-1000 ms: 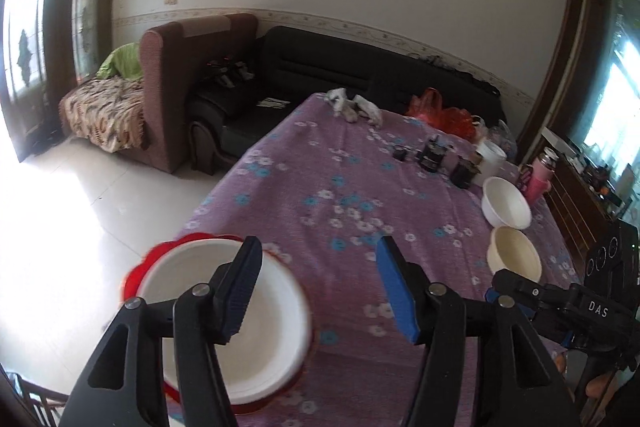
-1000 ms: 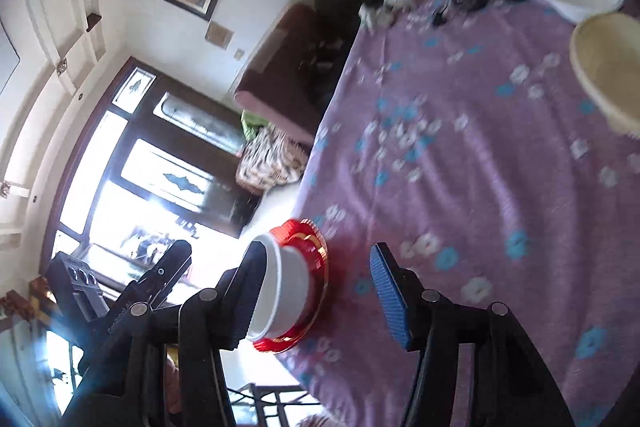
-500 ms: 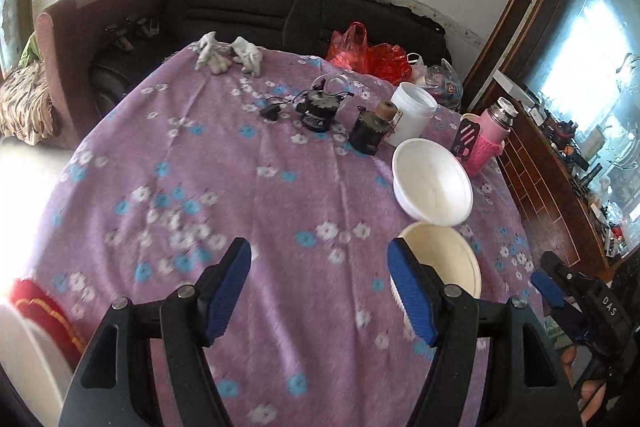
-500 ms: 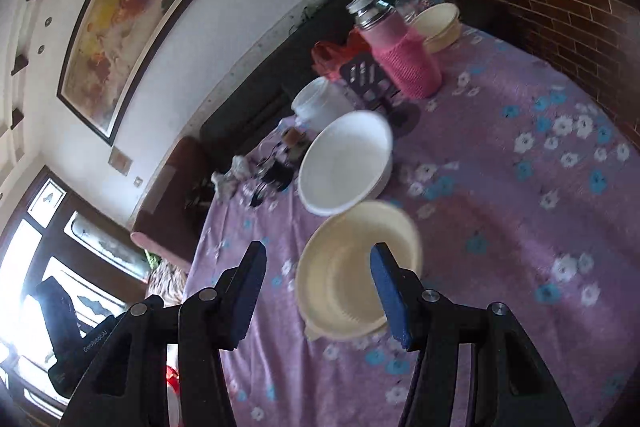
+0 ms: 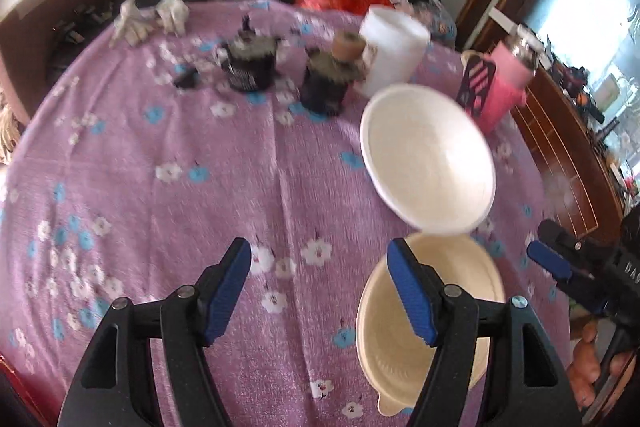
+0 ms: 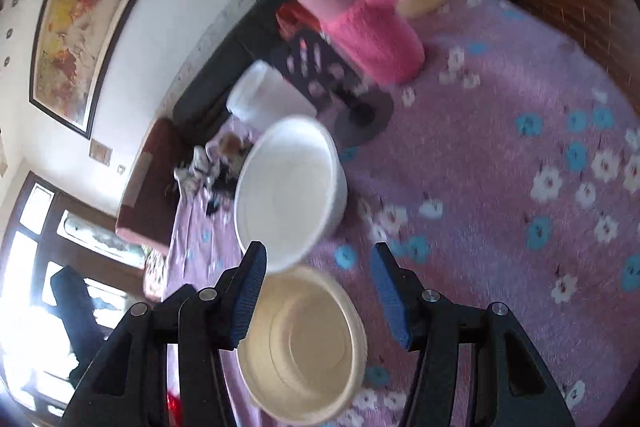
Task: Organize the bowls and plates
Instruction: 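Move both tools to the cream ribbed bowl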
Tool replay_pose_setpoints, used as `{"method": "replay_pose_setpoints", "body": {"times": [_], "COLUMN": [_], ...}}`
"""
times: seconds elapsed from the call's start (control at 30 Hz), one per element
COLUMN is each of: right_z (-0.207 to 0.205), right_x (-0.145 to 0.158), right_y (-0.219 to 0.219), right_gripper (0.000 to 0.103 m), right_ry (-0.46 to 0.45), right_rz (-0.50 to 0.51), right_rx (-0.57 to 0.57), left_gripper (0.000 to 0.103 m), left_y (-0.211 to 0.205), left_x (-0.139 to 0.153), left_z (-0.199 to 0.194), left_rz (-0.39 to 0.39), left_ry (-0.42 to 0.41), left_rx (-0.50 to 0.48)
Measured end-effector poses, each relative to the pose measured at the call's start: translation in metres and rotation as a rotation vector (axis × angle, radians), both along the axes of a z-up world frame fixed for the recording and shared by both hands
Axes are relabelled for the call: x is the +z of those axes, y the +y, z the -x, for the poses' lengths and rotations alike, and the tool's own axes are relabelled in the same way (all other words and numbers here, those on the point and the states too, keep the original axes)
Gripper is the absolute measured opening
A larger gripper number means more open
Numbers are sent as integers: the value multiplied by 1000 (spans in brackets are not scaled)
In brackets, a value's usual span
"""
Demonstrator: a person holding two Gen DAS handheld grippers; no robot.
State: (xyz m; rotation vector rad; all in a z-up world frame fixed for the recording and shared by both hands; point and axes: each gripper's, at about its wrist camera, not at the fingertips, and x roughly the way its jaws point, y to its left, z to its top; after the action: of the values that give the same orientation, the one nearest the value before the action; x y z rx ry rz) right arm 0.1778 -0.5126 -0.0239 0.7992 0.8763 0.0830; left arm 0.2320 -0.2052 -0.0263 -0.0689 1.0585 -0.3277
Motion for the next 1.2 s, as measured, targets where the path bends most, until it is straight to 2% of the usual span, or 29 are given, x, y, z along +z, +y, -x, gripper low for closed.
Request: {"method": "replay_pose_setpoints", "body": {"times": [0.13,0.23,0.47,0.57,0.7,0.9,1.03,1.07,1.2], "right_z": [2,6,15,16,16,13,10,9,8], "right_x": [-1,-9,-29,-31,-33,-37,-38,-39,-42], "right_y": [6,9,19,20,20,18,19,19,20], "right_gripper": [59,59,57,53,39,36,31,29,27], "right_ry": [51,72,113,112,113,130,134,135,143], "right_rz": [68,10,-44,-41,-38,-38,-35,-34,-35], "right_rx": [66,107,122,119,121,121,124,126,131], "left_gripper": [70,70,69,69,69,69,69,69,47], "left_y": [0,3,-10,-10,-15,-17,-17,-16,-16], "left_x": [-12,-10,-17,-22,-27,-36,-35,-35,-36], "left_z": [2,6,11,8,9,7,7,7,6], "left_rz": [1,51,66,76,71,87,108,110,123], "left_ry": [31,52,87,109,124,158,158,156,170], "left_rx": [-26,-51,-114,-112,-122,-131,-134,-135,-142]}}
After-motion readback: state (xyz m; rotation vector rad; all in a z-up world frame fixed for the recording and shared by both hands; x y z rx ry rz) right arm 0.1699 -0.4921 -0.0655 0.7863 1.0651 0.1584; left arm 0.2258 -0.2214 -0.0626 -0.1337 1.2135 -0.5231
